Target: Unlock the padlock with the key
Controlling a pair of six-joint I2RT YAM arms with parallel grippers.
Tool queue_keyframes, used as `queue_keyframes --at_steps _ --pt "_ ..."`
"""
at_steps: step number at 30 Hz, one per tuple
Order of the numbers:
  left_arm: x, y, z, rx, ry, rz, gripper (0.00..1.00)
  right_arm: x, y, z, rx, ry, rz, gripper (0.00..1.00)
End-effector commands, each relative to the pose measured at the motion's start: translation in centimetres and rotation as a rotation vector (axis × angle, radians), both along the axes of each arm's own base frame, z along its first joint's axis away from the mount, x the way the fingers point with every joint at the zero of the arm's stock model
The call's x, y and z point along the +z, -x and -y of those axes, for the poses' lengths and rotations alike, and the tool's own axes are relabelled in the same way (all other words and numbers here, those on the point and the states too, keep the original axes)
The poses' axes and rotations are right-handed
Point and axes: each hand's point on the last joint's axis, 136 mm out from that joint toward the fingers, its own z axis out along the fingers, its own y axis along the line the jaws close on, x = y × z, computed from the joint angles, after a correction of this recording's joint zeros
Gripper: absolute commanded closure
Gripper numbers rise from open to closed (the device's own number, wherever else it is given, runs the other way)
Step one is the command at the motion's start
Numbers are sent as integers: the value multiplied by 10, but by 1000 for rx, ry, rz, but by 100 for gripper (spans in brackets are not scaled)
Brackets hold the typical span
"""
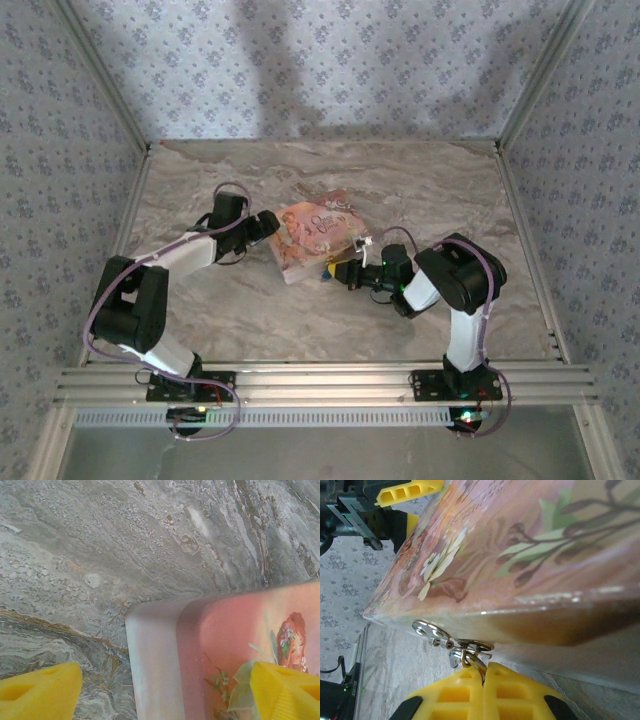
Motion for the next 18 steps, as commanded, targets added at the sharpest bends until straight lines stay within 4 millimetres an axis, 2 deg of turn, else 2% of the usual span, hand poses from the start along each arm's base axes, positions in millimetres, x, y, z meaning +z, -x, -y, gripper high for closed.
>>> queue_keyframes --at_steps 1,18 --pt "-49 45 -11 -21 -95 -213 14 14 -6 4 -36 -25 22 96" --pt "-50 46 -12 -23 -97 -214 14 29 -17 18 -141 -84 -1 99"
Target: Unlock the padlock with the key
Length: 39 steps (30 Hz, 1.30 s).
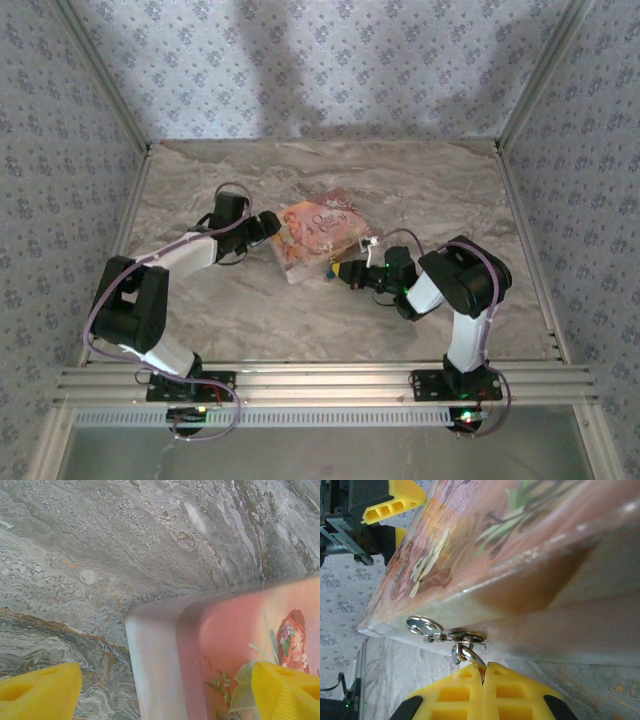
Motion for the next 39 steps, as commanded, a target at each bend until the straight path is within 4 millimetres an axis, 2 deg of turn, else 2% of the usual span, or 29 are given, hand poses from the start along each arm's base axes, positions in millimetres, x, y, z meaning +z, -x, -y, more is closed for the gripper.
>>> queue_keyframes --at_steps 1,9,13,18,25,28,32,39 --pt "-50 45 -14 -15 -98 -212 14 29 -14 6 -63 -68 61 99" --pt "-52 45 -15 -16 -100 -214 14 36 -22 14 -107 -92 52 100" --pt "-45 42 -12 -28 -92 -192 13 32 -22 15 -109 -82 38 100" --pt "-14 35 -13 -41 -101 -114 11 27 -21 15 -106 -69 25 100" --pt "49 30 -16 -64 -145 28 8 26 -21 15 -107 -65 23 100" --pt "75 33 -1 -114 -150 96 10 25 -20 14 -105 -62 22 100" --pt "95 40 37 -213 -131 142 12 24 -20 13 -104 -58 18 100" --pt "85 58 120 -405 -34 95 14 25 -21 14 -109 -61 17 100"
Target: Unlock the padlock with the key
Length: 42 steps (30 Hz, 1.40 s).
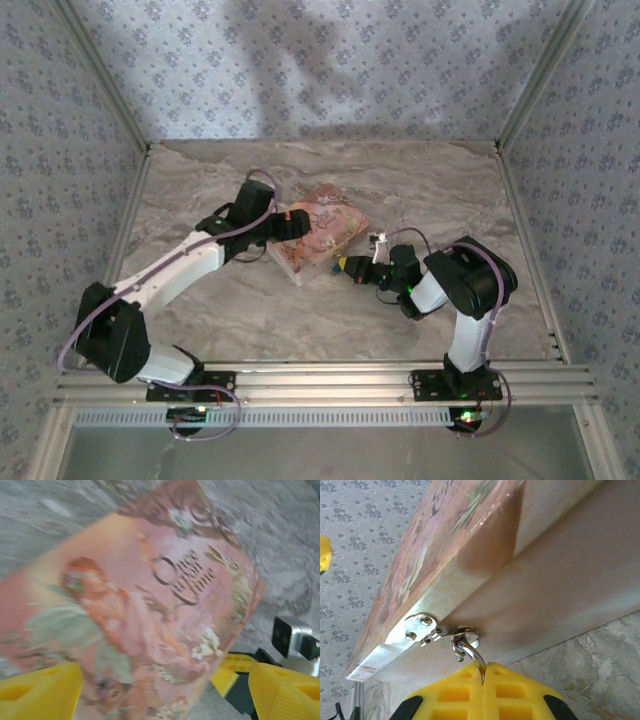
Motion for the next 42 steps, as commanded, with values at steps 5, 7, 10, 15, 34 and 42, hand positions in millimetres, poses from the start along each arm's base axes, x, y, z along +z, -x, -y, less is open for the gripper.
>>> queue_keyframes --at_steps 5,7,10,15,34,42 --pt "-25 17 61 -148 42 -100 14 23 -8 -3 -14 -39 65 100" --pt "-32 19 67 -156 53 -119 14 23 -8 -3 -15 -40 65 100" --pt "-41 23 71 -164 52 -142 14 23 -8 -3 -17 -41 62 100" --pt "-56 31 71 -162 42 -182 14 26 -10 -3 -19 -46 66 100" --pt "-92 47 47 -130 -35 -248 14 45 -29 12 -75 -103 76 100" --pt "-94 47 41 -112 -26 -252 14 42 -29 10 -45 -143 -2 100"
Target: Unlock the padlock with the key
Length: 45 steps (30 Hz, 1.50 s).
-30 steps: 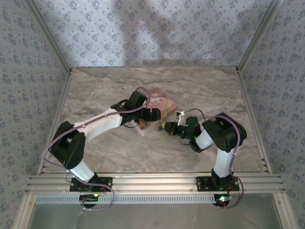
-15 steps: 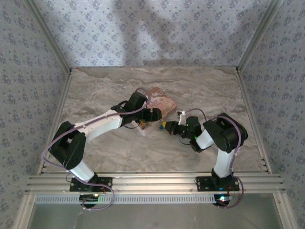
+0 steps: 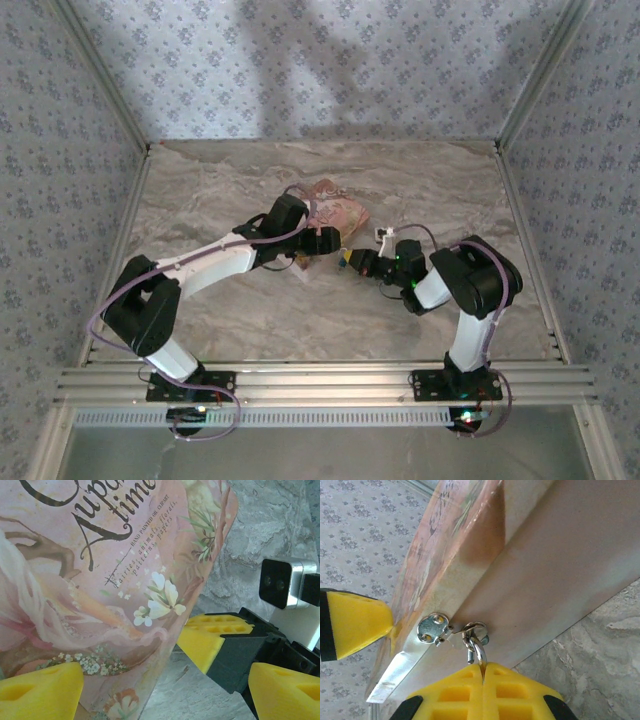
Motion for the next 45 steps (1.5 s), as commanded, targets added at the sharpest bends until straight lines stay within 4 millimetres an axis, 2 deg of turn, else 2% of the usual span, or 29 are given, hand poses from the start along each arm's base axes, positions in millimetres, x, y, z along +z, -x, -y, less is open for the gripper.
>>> queue_keyframes --at_steps 1,11,27,45 --pt "-48 28 -26 21 -113 -168 14 32 -12 -4 6 -75 61 100" --pt "-46 28 -29 28 -111 -165 13 19 -13 -9 12 -91 12 100" --pt "-54 30 -40 39 -145 -172 13 23 -32 2 -26 -120 12 100" --pt "-53 31 -41 37 -134 -172 12 30 -46 6 -38 -133 22 100"
